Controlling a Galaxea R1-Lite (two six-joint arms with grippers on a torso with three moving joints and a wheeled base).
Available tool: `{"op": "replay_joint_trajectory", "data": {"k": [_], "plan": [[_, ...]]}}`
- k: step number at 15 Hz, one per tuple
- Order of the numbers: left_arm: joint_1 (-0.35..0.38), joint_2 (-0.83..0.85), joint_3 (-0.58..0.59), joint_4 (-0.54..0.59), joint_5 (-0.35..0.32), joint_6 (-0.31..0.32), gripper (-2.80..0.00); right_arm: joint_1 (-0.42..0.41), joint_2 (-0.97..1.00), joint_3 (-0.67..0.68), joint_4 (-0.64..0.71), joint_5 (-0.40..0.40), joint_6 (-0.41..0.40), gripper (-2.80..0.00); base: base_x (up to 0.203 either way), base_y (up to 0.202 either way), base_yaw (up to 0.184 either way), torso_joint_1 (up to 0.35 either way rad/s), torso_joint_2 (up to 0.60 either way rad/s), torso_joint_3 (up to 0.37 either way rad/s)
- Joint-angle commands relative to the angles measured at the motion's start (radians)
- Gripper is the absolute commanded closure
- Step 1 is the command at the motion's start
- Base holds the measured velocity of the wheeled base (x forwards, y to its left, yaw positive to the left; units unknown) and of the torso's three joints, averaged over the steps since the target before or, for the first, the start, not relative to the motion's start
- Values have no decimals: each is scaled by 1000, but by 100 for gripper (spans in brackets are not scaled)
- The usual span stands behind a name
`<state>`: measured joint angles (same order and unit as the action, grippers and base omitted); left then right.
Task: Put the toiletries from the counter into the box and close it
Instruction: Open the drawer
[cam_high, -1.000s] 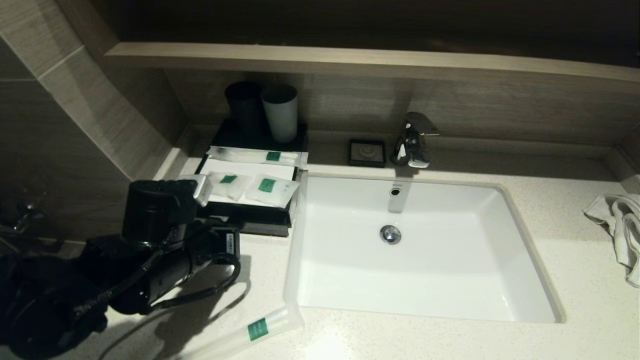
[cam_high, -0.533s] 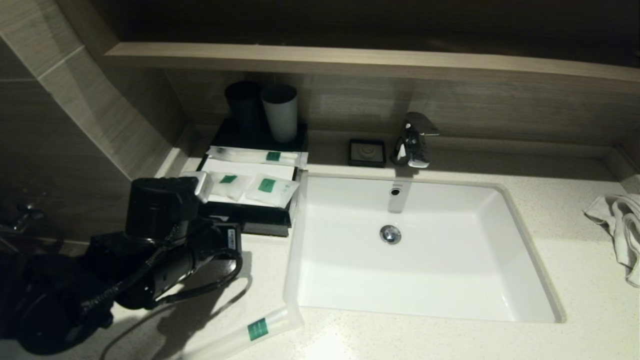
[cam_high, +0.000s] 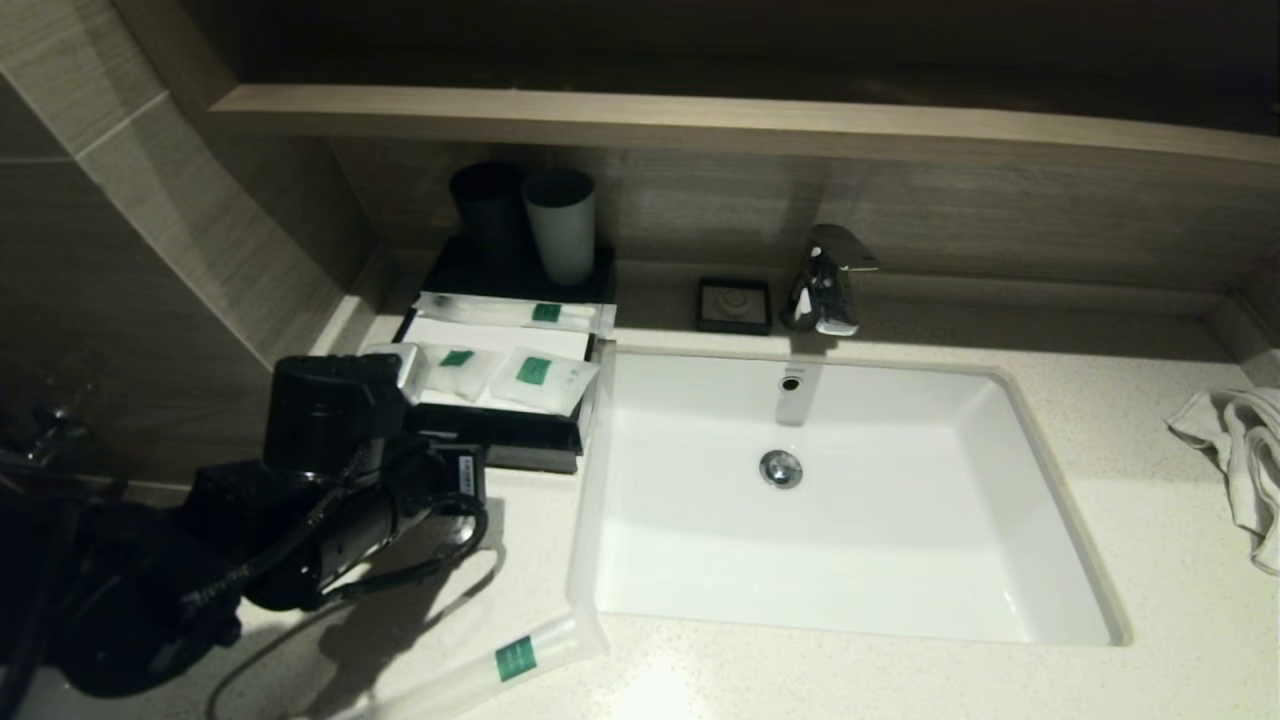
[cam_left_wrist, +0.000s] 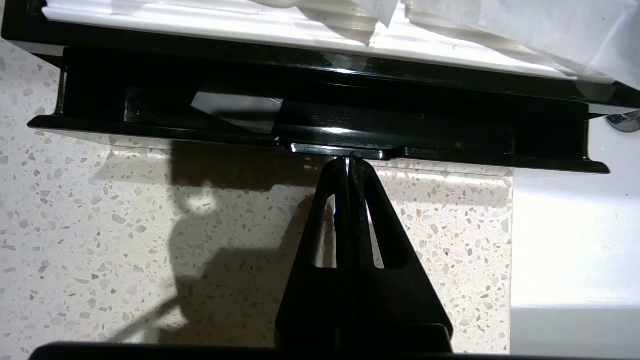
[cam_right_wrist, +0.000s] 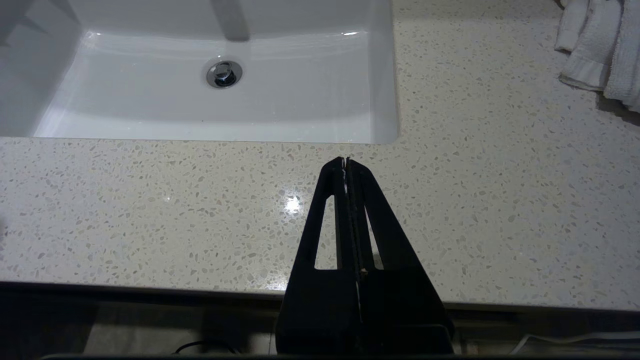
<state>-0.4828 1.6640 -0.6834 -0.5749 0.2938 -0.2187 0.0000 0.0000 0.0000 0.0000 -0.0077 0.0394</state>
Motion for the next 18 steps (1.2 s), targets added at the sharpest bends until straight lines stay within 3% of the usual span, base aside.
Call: {"op": "replay_joint_trajectory", "data": {"k": [1, 18], "plan": [[7, 8, -2, -3, 1, -2, 0, 0, 1, 0, 0, 0, 1, 0, 0, 0, 0, 0, 0, 0], [23, 27, -11, -36, 1, -1, 0, 0, 2, 0, 0, 0, 1, 0, 0, 0, 0, 0, 0, 0]]}}
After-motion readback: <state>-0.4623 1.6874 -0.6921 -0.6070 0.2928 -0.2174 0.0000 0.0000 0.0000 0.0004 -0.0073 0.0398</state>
